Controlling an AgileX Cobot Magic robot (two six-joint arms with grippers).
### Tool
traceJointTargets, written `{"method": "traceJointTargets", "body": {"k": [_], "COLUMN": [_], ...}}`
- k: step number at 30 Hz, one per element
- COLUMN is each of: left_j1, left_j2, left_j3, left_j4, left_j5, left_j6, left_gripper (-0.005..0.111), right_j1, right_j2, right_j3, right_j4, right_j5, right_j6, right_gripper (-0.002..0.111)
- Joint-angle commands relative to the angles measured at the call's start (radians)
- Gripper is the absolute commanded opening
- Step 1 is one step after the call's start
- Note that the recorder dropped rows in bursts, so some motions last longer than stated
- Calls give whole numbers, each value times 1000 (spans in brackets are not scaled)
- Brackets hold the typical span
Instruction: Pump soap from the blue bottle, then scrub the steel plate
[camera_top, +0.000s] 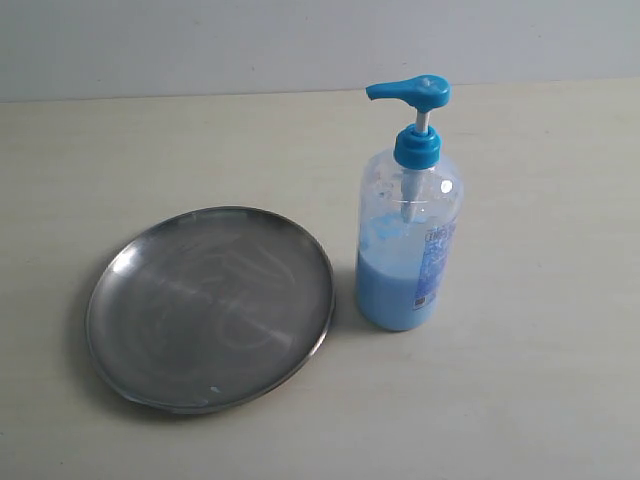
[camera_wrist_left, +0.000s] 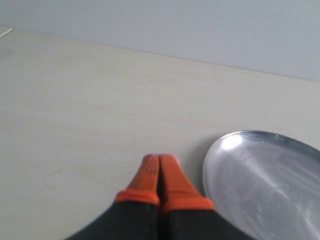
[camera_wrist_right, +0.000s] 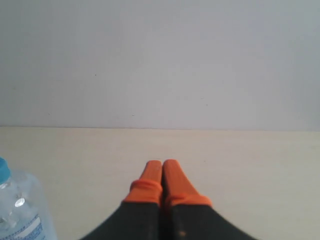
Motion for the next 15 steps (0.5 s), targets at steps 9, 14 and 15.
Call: {"method": "traceJointTargets", "body": {"k": [9,14,15], "left_j1": [2,2,2], "left_j2": [-4,-4,-4], "left_j3": [4,4,4], "left_j4": [3,3,3], "left_j5": [-10,-10,-10], "left_j6": [-2,-2,-2], "left_gripper": [0,0,0], "right_j1": [-4,-4,-4], "right_j2": [95,125,133], "right_j3": [-125,-169,-177], "right_j4": [-5,-5,-5], "right_j5": [-12,-12,-12], "right_j6": [4,4,4], "right_gripper": [0,0,0]}}
